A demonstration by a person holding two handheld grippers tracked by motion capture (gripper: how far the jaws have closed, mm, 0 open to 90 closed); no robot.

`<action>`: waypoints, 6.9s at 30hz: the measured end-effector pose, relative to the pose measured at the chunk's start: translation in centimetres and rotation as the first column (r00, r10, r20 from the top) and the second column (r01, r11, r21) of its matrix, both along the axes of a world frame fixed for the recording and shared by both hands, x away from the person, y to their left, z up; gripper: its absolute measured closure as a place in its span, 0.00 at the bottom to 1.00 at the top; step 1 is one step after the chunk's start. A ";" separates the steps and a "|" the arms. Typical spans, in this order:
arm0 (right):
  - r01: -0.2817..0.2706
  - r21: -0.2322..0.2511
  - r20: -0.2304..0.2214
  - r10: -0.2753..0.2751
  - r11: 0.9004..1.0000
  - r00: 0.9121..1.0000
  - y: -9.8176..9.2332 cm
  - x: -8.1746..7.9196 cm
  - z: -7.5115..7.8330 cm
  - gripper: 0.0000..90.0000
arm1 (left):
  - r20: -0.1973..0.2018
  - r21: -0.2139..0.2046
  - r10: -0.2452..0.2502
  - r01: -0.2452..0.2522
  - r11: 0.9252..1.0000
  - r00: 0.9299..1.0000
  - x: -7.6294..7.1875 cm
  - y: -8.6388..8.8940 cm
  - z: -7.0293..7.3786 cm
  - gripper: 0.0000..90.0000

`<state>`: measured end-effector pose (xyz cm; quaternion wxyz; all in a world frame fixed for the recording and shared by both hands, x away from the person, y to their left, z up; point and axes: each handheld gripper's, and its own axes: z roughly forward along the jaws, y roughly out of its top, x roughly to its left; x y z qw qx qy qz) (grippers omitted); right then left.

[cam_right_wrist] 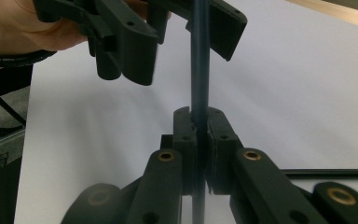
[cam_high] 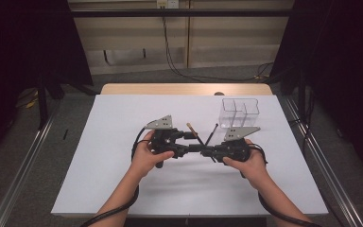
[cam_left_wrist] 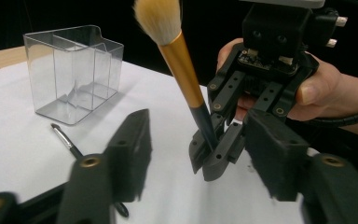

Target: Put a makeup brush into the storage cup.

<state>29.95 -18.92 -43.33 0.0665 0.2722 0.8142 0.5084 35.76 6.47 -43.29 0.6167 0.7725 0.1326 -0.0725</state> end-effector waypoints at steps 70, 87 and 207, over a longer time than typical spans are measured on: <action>0.047 0.110 -0.018 -0.046 0.993 0.999 1.3 0.1 -0.6 0.89 | -0.026 -0.127 0.059 -0.061 0.990 0.998 -0.6 -0.4 -0.1 0.92; 0.086 0.118 0.005 -0.087 0.989 0.996 0.6 0.0 -0.7 0.18 | -0.011 -0.102 0.074 -0.074 0.992 0.997 -0.5 0.1 0.1 0.92; 0.086 0.235 0.133 -0.120 0.968 0.984 0.8 0.8 5.0 0.94 | 0.086 -0.005 0.059 -0.059 0.998 0.995 -1.2 0.1 0.9 0.04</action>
